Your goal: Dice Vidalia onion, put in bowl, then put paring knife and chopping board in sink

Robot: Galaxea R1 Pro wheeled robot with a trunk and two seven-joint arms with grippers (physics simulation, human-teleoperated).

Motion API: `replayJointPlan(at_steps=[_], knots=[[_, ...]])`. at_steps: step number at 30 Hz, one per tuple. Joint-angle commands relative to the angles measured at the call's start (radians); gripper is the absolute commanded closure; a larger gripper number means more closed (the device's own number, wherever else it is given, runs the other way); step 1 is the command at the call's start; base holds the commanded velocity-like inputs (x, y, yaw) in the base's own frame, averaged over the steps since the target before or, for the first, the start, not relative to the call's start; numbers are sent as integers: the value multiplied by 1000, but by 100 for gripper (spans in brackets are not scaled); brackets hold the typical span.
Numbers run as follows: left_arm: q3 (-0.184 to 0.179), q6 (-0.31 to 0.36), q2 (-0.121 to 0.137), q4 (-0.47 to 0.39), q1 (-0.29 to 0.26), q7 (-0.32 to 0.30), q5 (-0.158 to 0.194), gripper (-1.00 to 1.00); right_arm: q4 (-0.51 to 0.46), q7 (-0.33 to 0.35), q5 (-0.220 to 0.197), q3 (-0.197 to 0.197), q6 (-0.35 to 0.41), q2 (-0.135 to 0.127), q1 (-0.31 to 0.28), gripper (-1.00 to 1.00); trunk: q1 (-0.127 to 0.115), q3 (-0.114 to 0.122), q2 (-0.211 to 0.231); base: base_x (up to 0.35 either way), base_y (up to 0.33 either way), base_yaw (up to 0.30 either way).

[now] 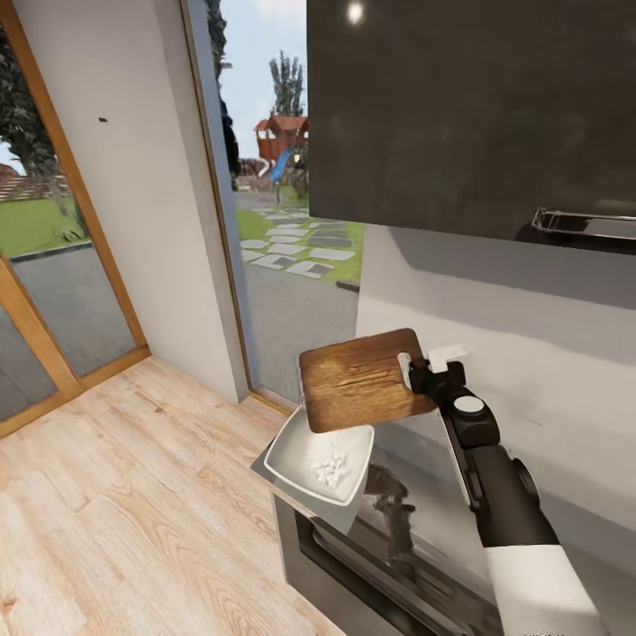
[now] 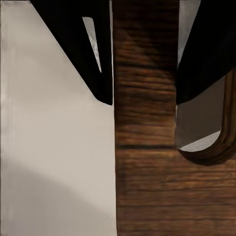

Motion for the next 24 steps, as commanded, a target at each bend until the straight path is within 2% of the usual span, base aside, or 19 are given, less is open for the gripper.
replayJointPlan(at_steps=[1,4,5,9,11,17,21,22,24], knots=[[4,-3,-1,1,-1,-1,6,-100,-1,8,0,-29,7,1,-1,100,1,-2,-2,0,0,0],[4,-3,-1,1,-1,-1,7,-100,-1,8,0,-83,11,1,-1,100,1,-2,-2,0,0,0],[4,-3,-1,1,-1,-1,7,-100,-1,8,0,-123,23,1,-1,100,1,-2,-2,0,0,0],[4,-3,-1,1,-1,-2,7,-100,-2,8,-1,-178,108,0,-1,100,1,-2,-2,0,0,0],[4,-3,-1,1,-1,-2,6,-100,-2,8,0,-187,142,-1,-2,100,1,-2,-2,0,0,0],[4,-3,1,1,-1,-2,7,-100,-5,7,1,-194,180,-2,-2,100,1,-2,-2,0,0,0],[4,-3,2,1,-1,-2,7,-100,-37,6,1,-196,277,-4,-3,100,1,-2,-2,0,0,-46],[4,-3,2,1,-1,-2,7,-100,-41,6,1,-196,289,-6,-3,100,1,-2,-2,0,0,-163],[4,-3,2,1,-1,-2,6,-100,-55,6,1,-196,341,-28,-3,100,1,-2,-2,0,0,-241]])
